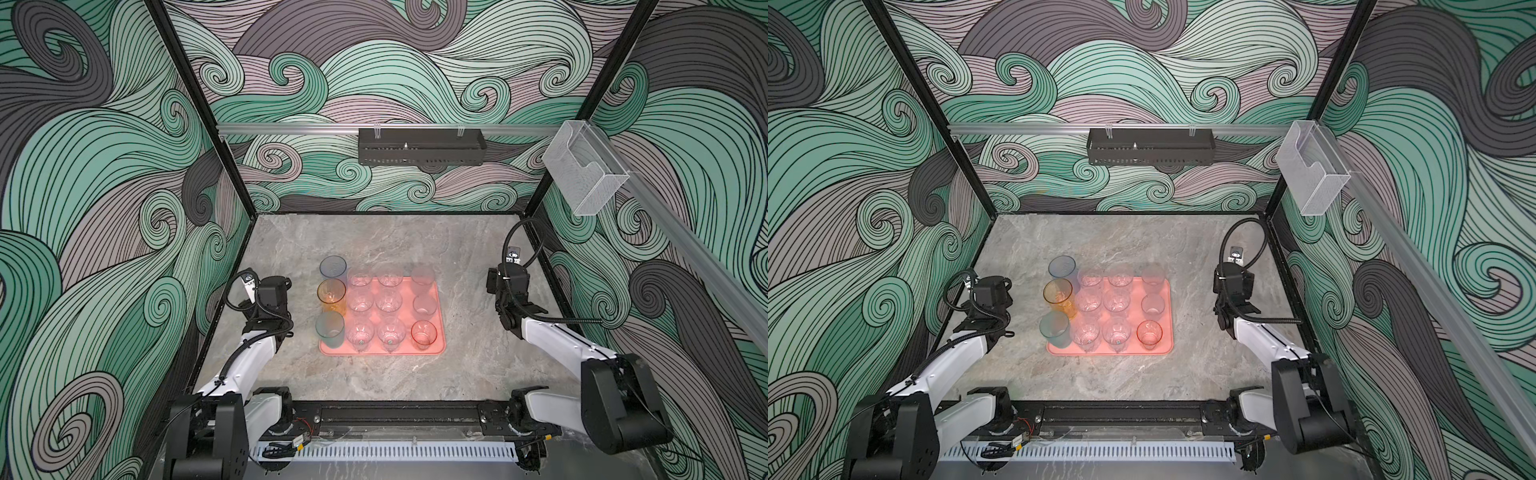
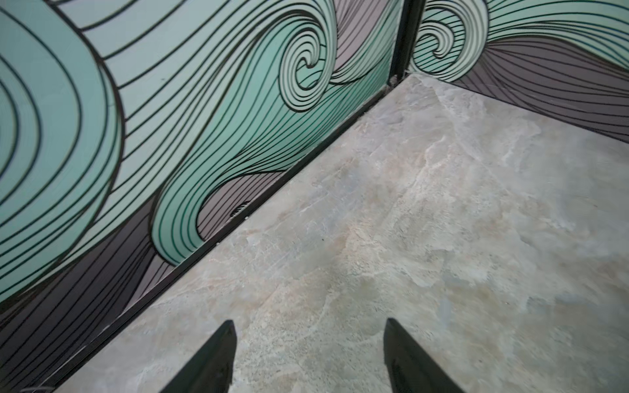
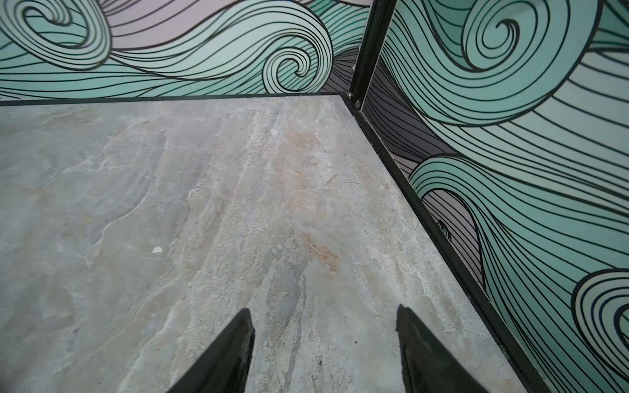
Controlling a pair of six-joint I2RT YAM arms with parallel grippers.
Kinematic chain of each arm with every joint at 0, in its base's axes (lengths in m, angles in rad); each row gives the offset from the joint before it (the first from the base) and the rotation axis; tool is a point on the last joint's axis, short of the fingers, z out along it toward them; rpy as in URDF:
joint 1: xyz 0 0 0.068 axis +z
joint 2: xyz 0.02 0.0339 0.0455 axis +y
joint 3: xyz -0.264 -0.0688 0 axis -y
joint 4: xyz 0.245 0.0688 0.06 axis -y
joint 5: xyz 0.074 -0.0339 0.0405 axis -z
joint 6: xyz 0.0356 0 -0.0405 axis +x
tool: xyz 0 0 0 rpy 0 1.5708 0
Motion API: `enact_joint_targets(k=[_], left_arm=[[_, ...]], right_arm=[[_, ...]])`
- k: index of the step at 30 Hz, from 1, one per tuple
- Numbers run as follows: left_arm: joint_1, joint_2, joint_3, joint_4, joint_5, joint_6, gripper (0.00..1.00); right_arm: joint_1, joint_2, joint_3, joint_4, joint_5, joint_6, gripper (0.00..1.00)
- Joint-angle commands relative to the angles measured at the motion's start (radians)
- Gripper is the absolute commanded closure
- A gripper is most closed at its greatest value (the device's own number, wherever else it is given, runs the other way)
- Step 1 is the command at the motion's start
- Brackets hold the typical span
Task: Place the glasses into the tray
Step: Reset both arms
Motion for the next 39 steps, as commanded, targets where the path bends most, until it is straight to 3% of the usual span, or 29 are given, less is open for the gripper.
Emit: enact_joint_targets(k=[1, 4, 10, 16, 20, 22, 31, 34, 35, 37, 39], left_arm=[[0.006, 0.017, -0.013, 0.191, 0.141, 0.08, 0.3], [0.007, 0.07, -0.063, 0.341, 0.193, 0.11, 0.3], [0.027, 0.174, -0.067, 0.432, 0.243, 0.137, 0.3], [0.075, 0.244, -0.038, 0.486, 0.425, 0.166, 0.32], [0.091, 0.298, -0.063, 0.592, 0.465, 0.177, 0.32], [0.097, 0.325, -0.061, 0.612, 0.493, 0.18, 0.32], [0.099, 0.429, -0.056, 0.686, 0.549, 0.211, 0.31], [0.098, 0.426, -0.052, 0.673, 0.549, 0.21, 0.24], [0.098, 0.43, -0.053, 0.683, 0.551, 0.212, 0.21], [0.098, 0.429, -0.052, 0.675, 0.55, 0.21, 0.15], [0.098, 0.433, -0.048, 0.676, 0.549, 0.211, 0.02]], right_arm=[[-0.018, 0.041, -0.031, 0.12, -0.053, -0.03, 0.32], [-0.037, 0.099, -0.064, 0.217, -0.067, -0.047, 0.31], [-0.054, 0.143, -0.021, 0.219, -0.121, -0.06, 0.28], [-0.063, 0.169, 0.001, 0.212, -0.197, -0.063, 0.25], [-0.068, 0.229, -0.075, 0.437, -0.227, -0.058, 0.24], [-0.07, 0.207, -0.063, 0.369, -0.239, -0.051, 0.24], [-0.103, 0.218, -0.086, 0.418, -0.318, -0.041, 0.18], [-0.124, 0.243, -0.128, 0.518, -0.374, -0.039, 0.12], [-0.12, 0.255, -0.141, 0.558, -0.38, -0.046, 0.01], [-0.121, 0.249, -0.14, 0.539, -0.381, -0.048, 0.0], [-0.121, 0.252, -0.143, 0.552, -0.38, -0.048, 0.0]])
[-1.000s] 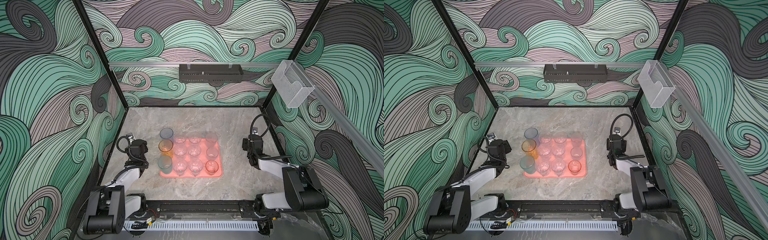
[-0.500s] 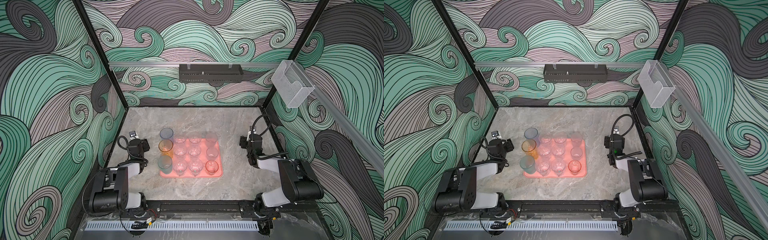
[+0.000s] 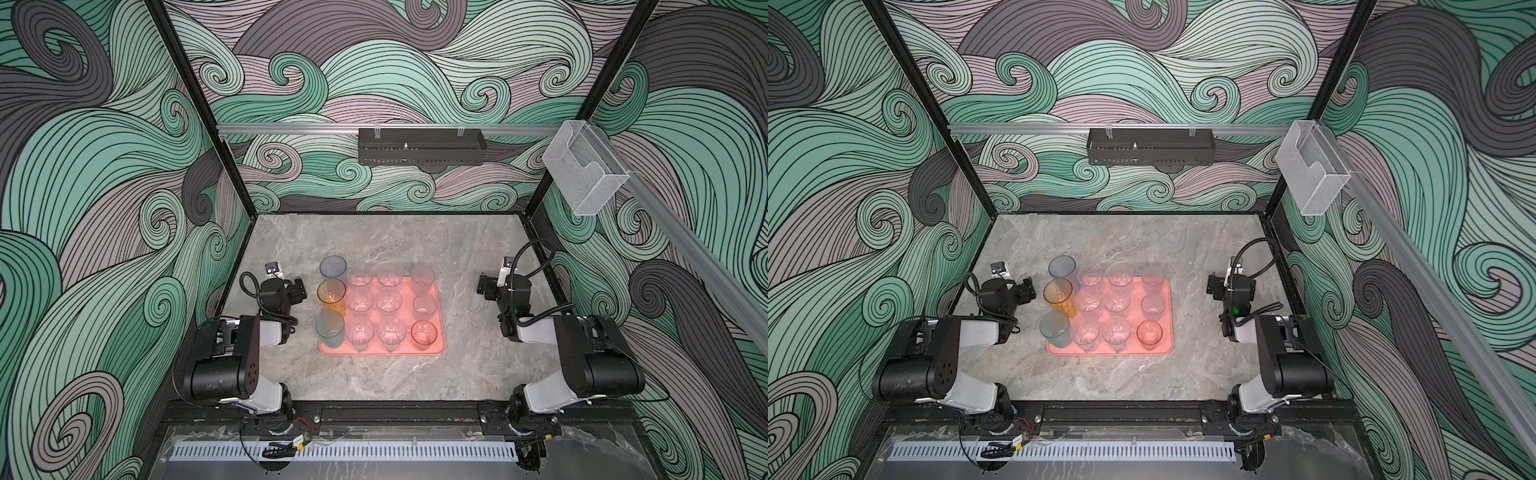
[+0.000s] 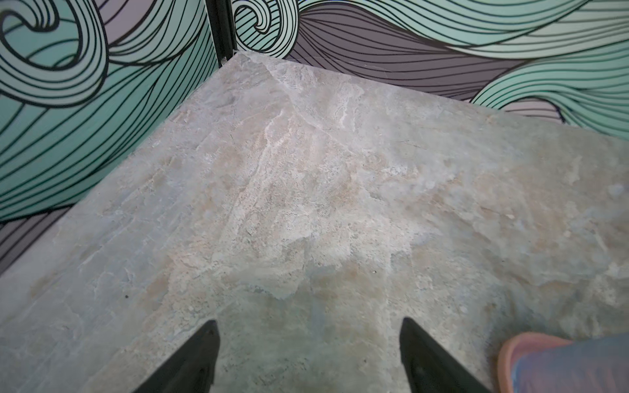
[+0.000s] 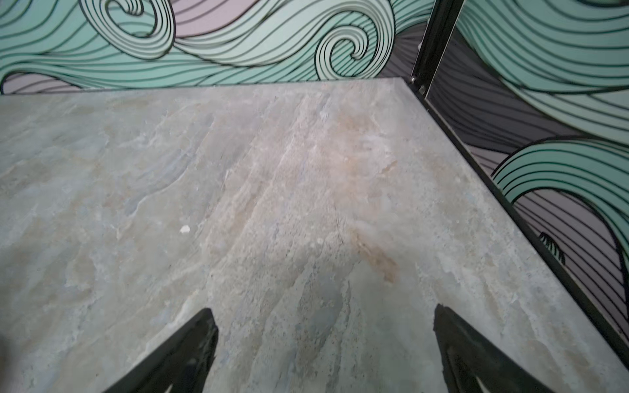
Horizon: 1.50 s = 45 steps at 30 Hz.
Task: Place the glasses into the tray
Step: Reset both arms
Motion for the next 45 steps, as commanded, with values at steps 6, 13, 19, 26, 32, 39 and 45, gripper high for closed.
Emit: enact_joint_targets(k=[6, 13, 19, 26, 32, 39, 45], left_arm=[[0.013, 0.006, 0.022, 0.03, 0.016, 0.009, 0.01], [0.019, 0.01, 0.022, 0.032, 0.028, 0.007, 0.01], [0.018, 0.001, 0.01, 0.049, 0.033, 0.008, 0.01], [0.008, 0.002, 0.024, 0.025, 0.033, 0.016, 0.01], [-0.007, 0.032, 0.108, -0.094, 0.172, 0.105, 0.01], [-0.009, 0.031, 0.113, -0.105, 0.163, 0.103, 0.02], [-0.01, 0.031, 0.113, -0.104, 0.163, 0.103, 0.01]], right_arm=[[0.0, -0.004, -0.007, 0.077, -0.033, -0.003, 0.0], [-0.001, -0.004, -0.008, 0.078, -0.034, -0.003, 0.0], [0.001, -0.006, -0.01, 0.079, -0.033, -0.005, 0.0], [0.001, -0.006, -0.01, 0.079, -0.033, -0.004, 0.01], [0.002, -0.006, -0.009, 0.079, -0.032, -0.006, 0.0], [0.003, -0.005, -0.008, 0.078, -0.032, -0.007, 0.0], [0.002, -0.004, -0.008, 0.079, -0.032, -0.005, 0.0]])
